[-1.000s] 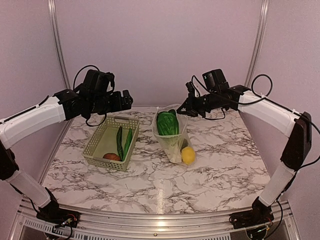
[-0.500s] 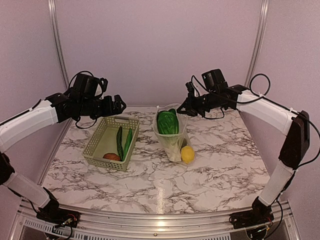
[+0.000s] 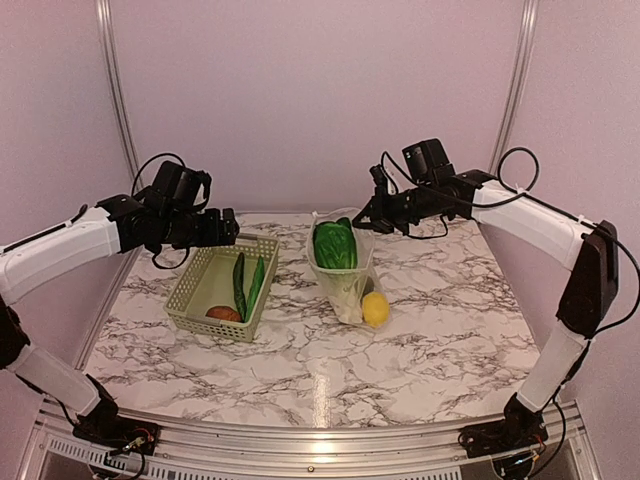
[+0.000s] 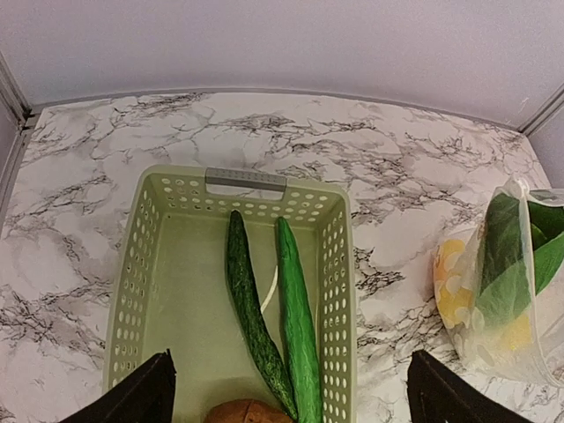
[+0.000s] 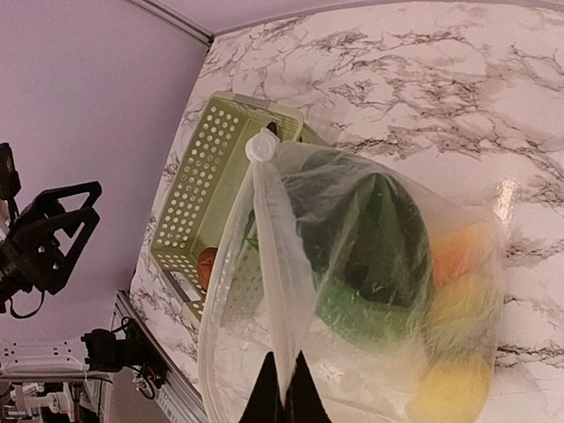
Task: Place the food in the zip-top bag and seal the zipper
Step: Pick up the fake vegetable from the bin.
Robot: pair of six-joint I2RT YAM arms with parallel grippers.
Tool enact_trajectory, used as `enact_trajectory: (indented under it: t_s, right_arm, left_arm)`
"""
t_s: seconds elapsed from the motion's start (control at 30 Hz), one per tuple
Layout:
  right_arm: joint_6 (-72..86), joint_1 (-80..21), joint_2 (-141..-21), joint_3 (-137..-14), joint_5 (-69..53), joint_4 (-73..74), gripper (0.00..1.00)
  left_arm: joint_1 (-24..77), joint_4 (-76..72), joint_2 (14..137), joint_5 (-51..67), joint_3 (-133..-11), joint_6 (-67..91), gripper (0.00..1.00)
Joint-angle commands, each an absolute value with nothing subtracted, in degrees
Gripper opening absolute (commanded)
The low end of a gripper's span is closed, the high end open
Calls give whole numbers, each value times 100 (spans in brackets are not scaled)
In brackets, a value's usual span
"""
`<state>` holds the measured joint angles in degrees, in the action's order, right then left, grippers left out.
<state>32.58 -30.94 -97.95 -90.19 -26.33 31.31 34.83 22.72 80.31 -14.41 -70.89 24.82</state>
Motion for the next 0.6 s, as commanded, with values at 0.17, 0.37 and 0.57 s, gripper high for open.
enact_trajectory:
  t_s: [0.17, 0.37, 0.57]
  right_arm:
    - [3021, -3040, -9751, -9125, -2595, 3189, 0]
    - [2892, -3034, -9739, -9161, -2666, 3274, 0]
    - [2996, -3040, -9647, -9028, -2737, 3164, 0]
  left_arm:
    - [3472, 3185, 9103, -1402, -7327, 3141, 69]
    - [3258, 3808, 10281, -1686, -8458, 3367, 65]
    - [3059, 3949, 11306, -1576, -9298, 3227, 60]
